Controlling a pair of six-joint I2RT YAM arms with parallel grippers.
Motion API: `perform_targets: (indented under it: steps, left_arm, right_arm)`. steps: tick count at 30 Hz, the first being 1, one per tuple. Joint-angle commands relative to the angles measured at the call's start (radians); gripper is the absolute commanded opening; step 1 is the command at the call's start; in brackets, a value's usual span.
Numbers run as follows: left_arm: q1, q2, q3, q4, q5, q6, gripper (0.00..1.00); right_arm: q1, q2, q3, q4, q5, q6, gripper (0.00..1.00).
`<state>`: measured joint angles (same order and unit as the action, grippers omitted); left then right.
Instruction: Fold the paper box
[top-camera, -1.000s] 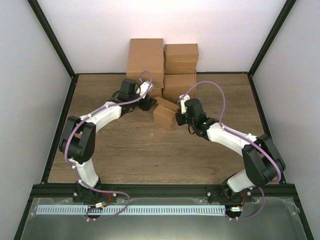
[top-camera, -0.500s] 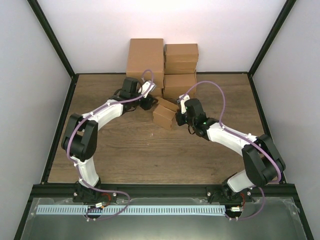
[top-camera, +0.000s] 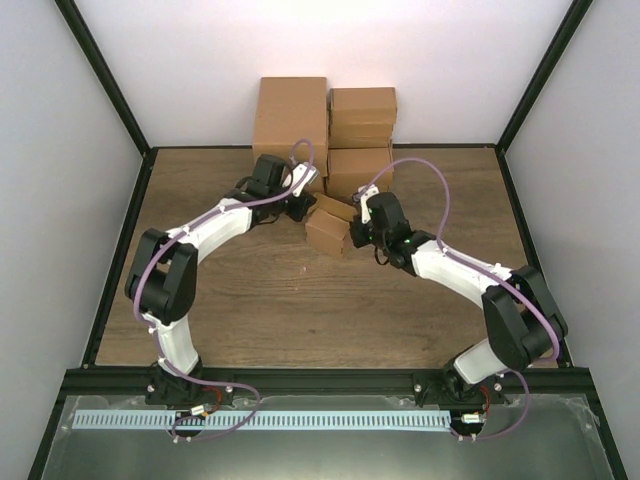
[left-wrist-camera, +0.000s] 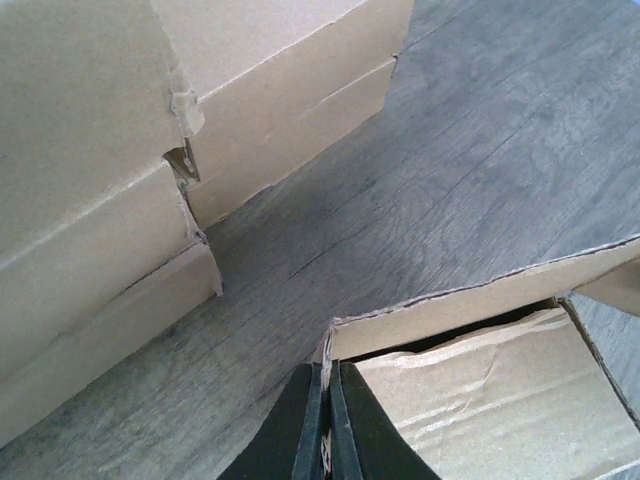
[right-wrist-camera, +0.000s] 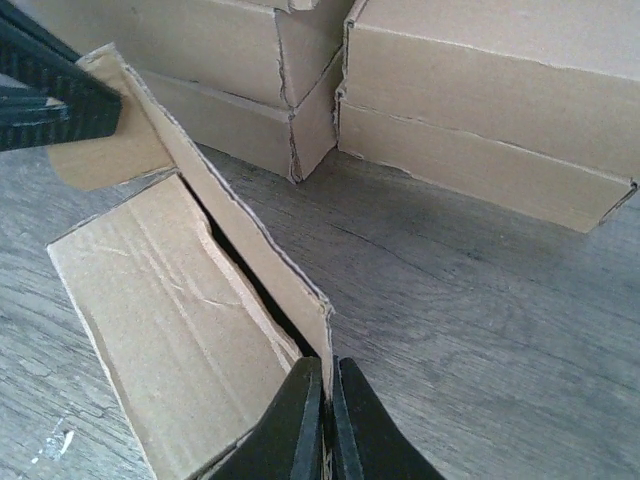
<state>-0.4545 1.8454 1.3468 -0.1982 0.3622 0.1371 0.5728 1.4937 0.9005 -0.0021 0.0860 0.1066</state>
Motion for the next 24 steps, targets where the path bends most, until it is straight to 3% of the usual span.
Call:
perform_targets:
  steps: [1,9,24]
  left_arm:
    - [-0.035,-0.051,-0.003,-0.021,-0.035,-0.131,0.04]
    - [-0.087,-0.103,-0.107,0.061,-0.167,-0.378,0.04]
    - [-0.134,-0.187,-0.252,0.197,-0.288,-0.634,0.04]
  right_arm:
    - [0.016,0.02,0.075,-0.024,0.017,0.09,0.03]
    - [0.062,0.096,0.125,-0.053,0.146,0.278,0.01]
    - [0.138,0.155,0.141,-0.059,0.315,0.533,0.01]
